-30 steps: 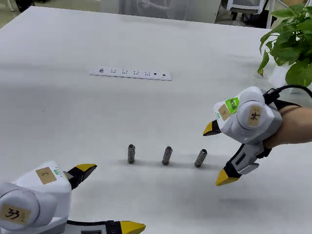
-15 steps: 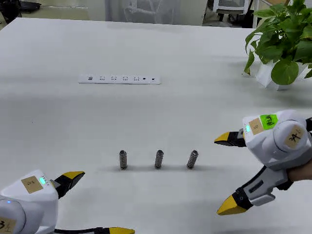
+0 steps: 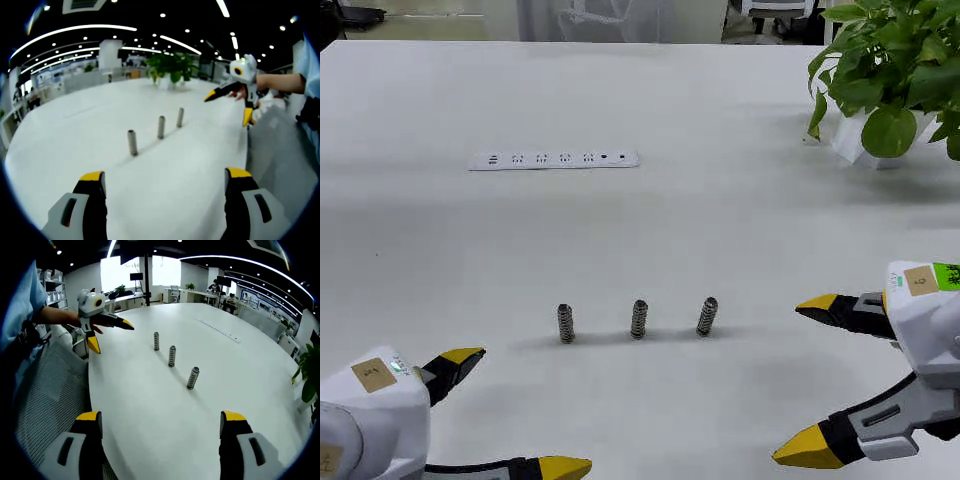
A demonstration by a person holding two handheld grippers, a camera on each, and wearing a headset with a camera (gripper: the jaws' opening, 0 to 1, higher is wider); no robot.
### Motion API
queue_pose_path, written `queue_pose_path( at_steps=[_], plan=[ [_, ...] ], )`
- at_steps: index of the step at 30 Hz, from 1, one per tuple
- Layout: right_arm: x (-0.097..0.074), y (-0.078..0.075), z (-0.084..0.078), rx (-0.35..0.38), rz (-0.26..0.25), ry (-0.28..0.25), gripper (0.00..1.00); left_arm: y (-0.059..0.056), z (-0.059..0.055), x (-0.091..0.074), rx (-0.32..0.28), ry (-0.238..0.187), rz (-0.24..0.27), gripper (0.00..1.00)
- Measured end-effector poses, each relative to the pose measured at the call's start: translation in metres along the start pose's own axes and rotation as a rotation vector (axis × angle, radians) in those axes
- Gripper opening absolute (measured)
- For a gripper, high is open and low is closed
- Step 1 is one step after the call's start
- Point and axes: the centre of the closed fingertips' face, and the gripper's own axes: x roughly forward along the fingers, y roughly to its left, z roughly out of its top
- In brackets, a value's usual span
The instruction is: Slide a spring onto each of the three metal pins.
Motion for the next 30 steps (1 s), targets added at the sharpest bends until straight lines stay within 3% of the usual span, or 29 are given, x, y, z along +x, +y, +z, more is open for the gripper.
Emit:
queue_pose_path(
  at_steps=[6,8,15,18,23,25,30],
  plan=[
    [-0.008,0.003,-0.006,0.071,-0.061,-0.054,0.99,-0.001,0.001,-0.004,-0.003,0.000,0.006,1.00],
    [-0.009,0.008,-0.006,0.103,-0.062,-0.075,0.99,0.000,-0.001,-0.005,-0.004,0.002,0.008,1.00],
    [-0.006,0.016,-0.012,0.116,-0.065,-0.074,0.99,-0.004,-0.007,-0.003,-0.009,0.015,0.002,1.00],
    [-0.003,0.023,-0.010,0.141,-0.040,-0.085,0.97,-0.007,-0.008,-0.003,-0.015,0.019,-0.001,1.00],
    [0.003,0.029,-0.008,0.146,-0.042,-0.105,0.97,-0.009,-0.010,-0.004,-0.004,0.040,-0.001,1.00],
    [0.004,0.027,-0.006,0.144,-0.066,-0.122,0.97,-0.010,-0.011,-0.004,0.000,0.049,-0.001,1.00],
    [0.002,0.019,0.006,0.119,-0.154,-0.148,0.97,-0.012,-0.005,-0.010,-0.019,0.021,0.018,1.00]
  ],
)
